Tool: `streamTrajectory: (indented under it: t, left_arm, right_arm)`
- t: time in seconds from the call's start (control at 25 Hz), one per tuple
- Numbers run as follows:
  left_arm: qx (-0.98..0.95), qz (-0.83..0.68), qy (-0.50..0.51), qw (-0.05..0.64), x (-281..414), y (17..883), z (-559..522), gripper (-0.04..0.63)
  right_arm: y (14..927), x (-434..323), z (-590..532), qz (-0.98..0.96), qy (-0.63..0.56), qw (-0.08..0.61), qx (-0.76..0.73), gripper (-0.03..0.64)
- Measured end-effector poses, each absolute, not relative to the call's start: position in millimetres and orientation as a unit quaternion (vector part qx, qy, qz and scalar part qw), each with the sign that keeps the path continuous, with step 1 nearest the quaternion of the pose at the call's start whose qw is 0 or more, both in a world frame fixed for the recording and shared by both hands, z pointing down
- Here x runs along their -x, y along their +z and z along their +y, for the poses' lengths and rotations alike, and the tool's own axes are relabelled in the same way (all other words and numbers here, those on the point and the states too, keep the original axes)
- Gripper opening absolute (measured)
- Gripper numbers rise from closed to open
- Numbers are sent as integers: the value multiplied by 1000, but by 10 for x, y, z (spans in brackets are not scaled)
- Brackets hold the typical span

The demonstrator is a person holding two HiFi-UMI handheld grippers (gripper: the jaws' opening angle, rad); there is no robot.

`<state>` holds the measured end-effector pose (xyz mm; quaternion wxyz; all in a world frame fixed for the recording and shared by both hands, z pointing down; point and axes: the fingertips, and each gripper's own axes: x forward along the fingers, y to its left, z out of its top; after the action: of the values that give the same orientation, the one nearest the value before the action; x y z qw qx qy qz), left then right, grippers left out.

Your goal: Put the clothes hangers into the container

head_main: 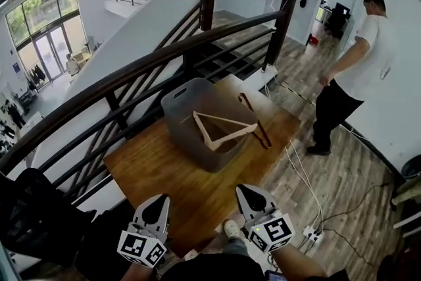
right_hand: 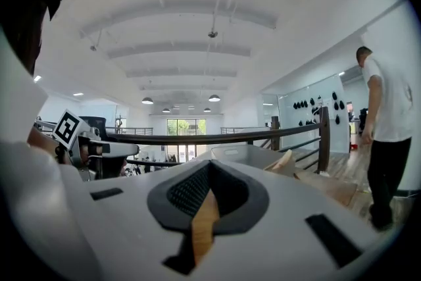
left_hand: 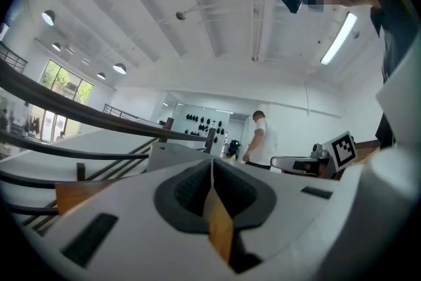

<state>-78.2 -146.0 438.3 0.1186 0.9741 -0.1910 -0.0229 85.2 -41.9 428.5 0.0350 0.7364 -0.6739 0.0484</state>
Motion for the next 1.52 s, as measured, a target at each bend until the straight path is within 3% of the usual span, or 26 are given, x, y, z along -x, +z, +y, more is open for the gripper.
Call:
streamTrajectory:
  t: [0.4, 1.0, 1.52]
  left_arm:
    - [-980, -163, -14, 109, -24, 4339, -1011, 18]
    - [-978, -184, -47, 86, -1833, 4233, -318, 20]
    - [-977, -194, -28, 78, -2144, 4351, -363, 46]
  right_arm:
    - [4262, -1623, 92, -648, 40, 23, -760, -5]
    - [4428, -3515, 765, -653, 58, 57, -753, -5]
    - [4784, -3913, 443, -664, 95, 84, -736, 6]
